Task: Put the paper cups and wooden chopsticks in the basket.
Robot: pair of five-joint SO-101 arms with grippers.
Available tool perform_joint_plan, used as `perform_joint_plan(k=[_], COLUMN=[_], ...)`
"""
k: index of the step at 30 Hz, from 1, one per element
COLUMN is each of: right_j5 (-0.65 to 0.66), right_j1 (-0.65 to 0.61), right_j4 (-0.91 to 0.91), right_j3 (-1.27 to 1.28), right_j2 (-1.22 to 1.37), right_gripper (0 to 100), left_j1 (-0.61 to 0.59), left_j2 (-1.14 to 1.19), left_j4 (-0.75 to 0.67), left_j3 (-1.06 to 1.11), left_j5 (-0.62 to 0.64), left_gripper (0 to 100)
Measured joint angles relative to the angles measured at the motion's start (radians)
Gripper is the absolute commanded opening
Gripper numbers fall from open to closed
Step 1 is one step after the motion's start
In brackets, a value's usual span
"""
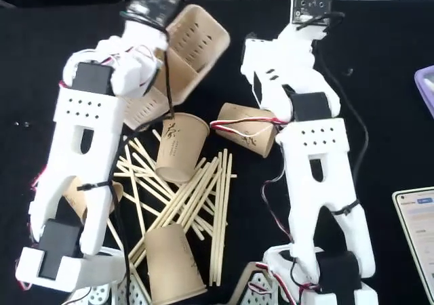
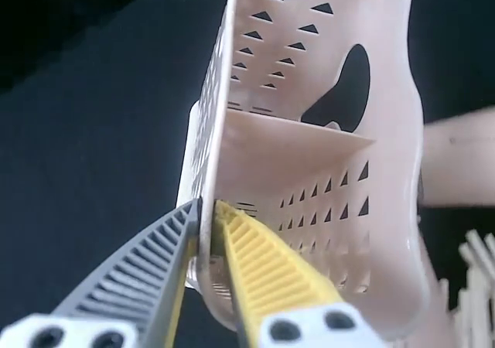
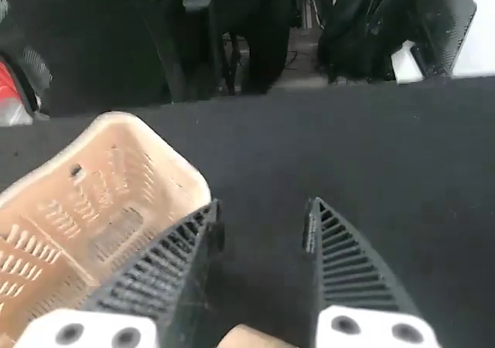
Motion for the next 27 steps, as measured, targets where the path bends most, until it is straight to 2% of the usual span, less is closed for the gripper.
perform_joint_plan(k=[2,5,8,14,23,27], right_j5=[0.002,0.084,0.166,0.183,0.193,0.193], right_j1=[0.040,0.060,0.017,-0.040,-0.040,-0.040], right_j4=[0.000,0.000,0.000,-0.009,-0.311,-0.370], right_j3=[0.002,0.017,0.063,0.101,0.292,0.301], right_j2=[0.000,0.000,0.002,-0.011,-0.011,0.012], right_gripper=[18.1,18.1,18.2,18.1,18.0,17.9], left_j1=[0.006,0.012,0.037,0.107,0.140,0.140], left_j2=[0.000,0.000,0.000,0.000,0.000,0.000], left_j4=[-0.002,-0.002,-0.002,0.005,0.005,0.005], left_j3=[0.000,0.000,0.006,0.038,0.038,0.038], left_j5=[-0.052,-0.078,-0.091,-0.095,-0.095,-0.095], left_gripper=[3,3,3,3,3,3])
